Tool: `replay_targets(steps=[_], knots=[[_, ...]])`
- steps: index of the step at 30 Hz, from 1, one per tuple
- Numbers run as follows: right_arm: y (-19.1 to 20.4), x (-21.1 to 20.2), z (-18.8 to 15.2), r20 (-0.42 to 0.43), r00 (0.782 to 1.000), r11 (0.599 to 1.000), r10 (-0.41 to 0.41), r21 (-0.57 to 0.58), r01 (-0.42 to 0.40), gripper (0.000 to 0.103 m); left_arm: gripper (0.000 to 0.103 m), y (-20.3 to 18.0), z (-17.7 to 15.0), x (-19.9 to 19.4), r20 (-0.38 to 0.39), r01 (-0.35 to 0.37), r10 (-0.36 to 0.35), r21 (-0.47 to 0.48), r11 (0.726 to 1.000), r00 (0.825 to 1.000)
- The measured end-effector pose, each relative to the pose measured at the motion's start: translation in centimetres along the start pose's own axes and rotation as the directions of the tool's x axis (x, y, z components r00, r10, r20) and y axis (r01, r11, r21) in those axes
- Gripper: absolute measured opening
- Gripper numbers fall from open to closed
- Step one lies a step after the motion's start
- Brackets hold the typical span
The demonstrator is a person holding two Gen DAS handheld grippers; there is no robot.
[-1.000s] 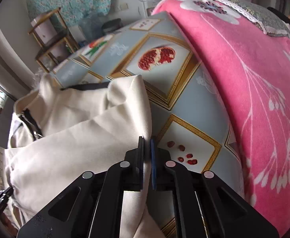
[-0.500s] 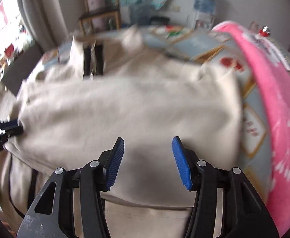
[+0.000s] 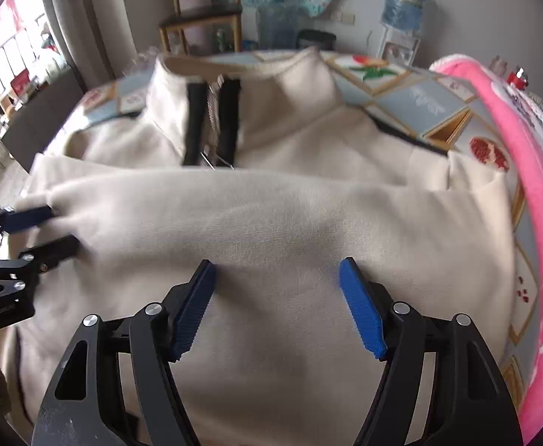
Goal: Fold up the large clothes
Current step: 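Release the sleeve and smooth the folded sleeves with both tools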
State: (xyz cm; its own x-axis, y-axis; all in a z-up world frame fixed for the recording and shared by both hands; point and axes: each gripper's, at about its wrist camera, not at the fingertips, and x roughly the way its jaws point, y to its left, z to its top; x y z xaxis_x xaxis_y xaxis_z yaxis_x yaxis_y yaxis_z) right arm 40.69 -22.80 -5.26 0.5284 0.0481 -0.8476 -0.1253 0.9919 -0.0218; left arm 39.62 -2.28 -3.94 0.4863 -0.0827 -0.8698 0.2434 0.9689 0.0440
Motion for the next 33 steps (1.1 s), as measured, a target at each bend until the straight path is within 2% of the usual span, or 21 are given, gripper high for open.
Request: replay_targets(steps=[2, 5, 7, 9, 11, 12, 14, 16, 18, 20, 23, 26, 33], knots=[[0.1, -0.5, 0.1, -0.012, 1.000, 1.000, 0.006, 0.024, -0.005, 0.071, 0.058, -0.6, 0.0, -0.1, -0.013, -0.028, 0.028, 0.022, 0.999, 1.000], [0.1, -3.0, -0.8, 0.013, 0.999, 0.998, 0.045, 0.041, -0.045, 0.072, 0.058, -0.6, -0.5, -2.6, 0.032, 0.034, -0.034, -0.003, 0.999, 0.999], [0.5, -4.4, -1.9, 0.025, 0.998, 0.998, 0.065, 0.015, -0.066, 0.077, 0.062, -0.9, -1.5, -4.0, 0.051, 0.042, -0.043, 0.021, 0.999, 0.998], [1.1, -5.0, -3.1, 0.010, 0.997, 0.997, 0.080, -0.003, -0.080, 0.078, 0.066, -1.4, -2.7, -3.7, 0.011, 0.030, -0.030, 0.035, 0.999, 0.999], [2.0, -3.8, -4.0, -0.035, 0.998, 0.998, 0.044, -0.039, -0.046, 0.080, 0.066, -2.1, -4.1, -1.9, -0.061, -0.008, 0.011, 0.063, 0.998, 0.998], [2.4, -3.2, -4.3, -0.049, 0.998, 0.998, 0.025, -0.053, -0.027, 0.080, 0.068, -2.3, -4.4, -2.0, -0.035, -0.025, 0.027, 0.067, 0.997, 0.999], [2.2, -3.4, -4.2, -0.051, 0.999, 0.999, 0.016, -0.030, -0.017, 0.081, 0.068, -2.3, -4.4, -2.3, -0.045, -0.037, 0.039, 0.052, 0.998, 0.998], [2.0, -5.1, -4.1, -0.043, 0.999, 1.000, 0.017, 0.003, -0.017, 0.081, 0.068, -1.8, -4.3, -3.7, -0.027, -0.023, 0.024, 0.011, 1.000, 0.999], [2.3, -7.8, -4.5, 0.003, 1.000, 1.000, 0.015, 0.002, -0.015, 0.083, 0.068, -1.6, -4.4, -5.9, 0.014, -0.013, 0.013, -0.004, 1.000, 1.000], [2.5, -10.2, -5.4, 0.034, 0.999, 1.000, 0.011, 0.006, -0.011, 0.090, 0.068, -1.4, -5.1, -8.3, 0.048, -0.015, 0.015, -0.009, 1.000, 0.999], [2.7, -13.0, -7.8, 0.053, 0.998, 0.999, 0.027, 0.033, -0.029, 0.096, 0.075, -1.2, -7.1, -11.4, 0.072, 0.012, -0.010, -0.023, 1.000, 0.997], [3.0, -14.7, -10.8, 0.040, 0.999, 0.998, 0.007, 0.061, -0.009, 0.096, 0.079, -1.4, -10.1, -14.0, 0.083, 0.030, -0.028, -0.030, 0.999, 0.996], [4.8, -17.1, -17.0, 0.014, 0.999, 0.996, -0.037, 0.081, 0.036, 0.096, 0.083, -1.9, -17.2, -15.9, 0.035, 0.050, -0.047, -0.089, 0.995, 0.998]])
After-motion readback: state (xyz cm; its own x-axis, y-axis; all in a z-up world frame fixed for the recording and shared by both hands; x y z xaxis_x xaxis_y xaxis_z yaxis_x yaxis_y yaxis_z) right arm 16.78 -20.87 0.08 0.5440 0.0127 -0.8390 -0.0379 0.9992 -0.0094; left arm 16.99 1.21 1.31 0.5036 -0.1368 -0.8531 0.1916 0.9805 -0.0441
